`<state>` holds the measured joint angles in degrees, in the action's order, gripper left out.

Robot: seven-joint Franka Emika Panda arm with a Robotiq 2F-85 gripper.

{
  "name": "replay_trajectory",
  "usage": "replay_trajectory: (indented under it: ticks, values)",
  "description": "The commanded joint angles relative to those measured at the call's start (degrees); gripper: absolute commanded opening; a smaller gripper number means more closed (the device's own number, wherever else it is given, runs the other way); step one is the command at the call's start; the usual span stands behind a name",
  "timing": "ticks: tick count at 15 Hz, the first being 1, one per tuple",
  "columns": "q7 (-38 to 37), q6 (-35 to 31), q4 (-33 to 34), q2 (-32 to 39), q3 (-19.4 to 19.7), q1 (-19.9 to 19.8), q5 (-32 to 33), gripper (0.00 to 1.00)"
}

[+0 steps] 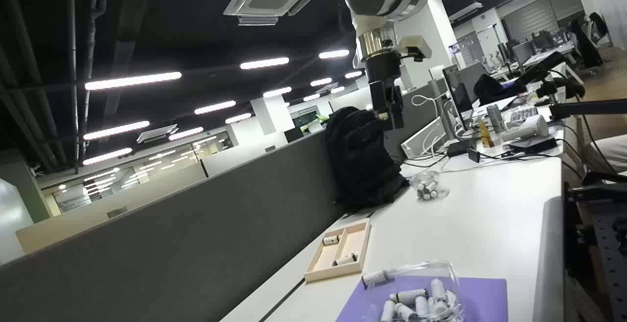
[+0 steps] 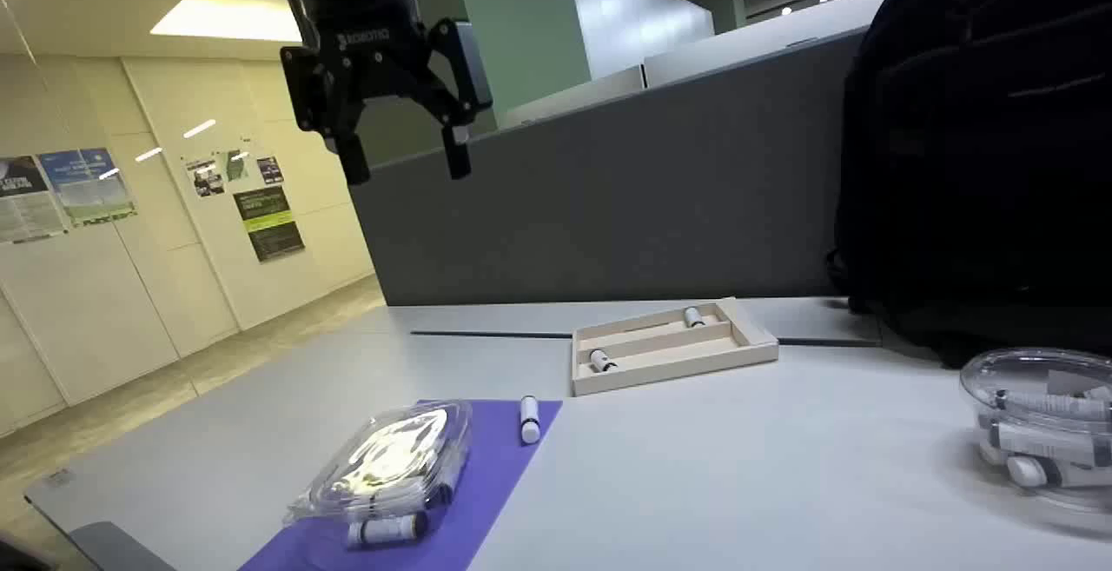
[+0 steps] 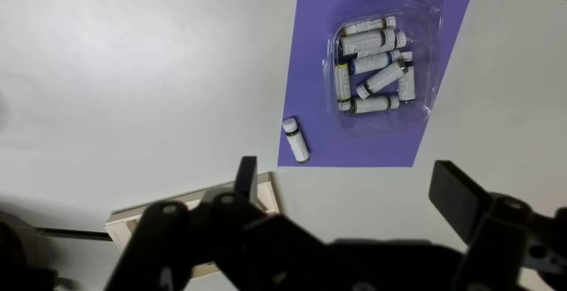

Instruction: Put the thing on the blue mat on the tray

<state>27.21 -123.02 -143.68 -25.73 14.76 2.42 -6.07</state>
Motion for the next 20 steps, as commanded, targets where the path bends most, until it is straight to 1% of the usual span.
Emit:
replay_trajectory:
  ticks: [1,14,17,20]
  values:
    - [0.40,0.18,0.11,0.13,-1.02,-1.08,-0.53,1.00]
    - [0.41,0.18,0.11,0.13,-1.02,-1.09,-0.53,1.00]
    - [-0.68,-5.28,1.72,4.55,-1.59,-1.29,-0.30,1.00]
    - [-1.42,-10.59,3.86,10.98,-3.23,-1.15,1.24,1.00]
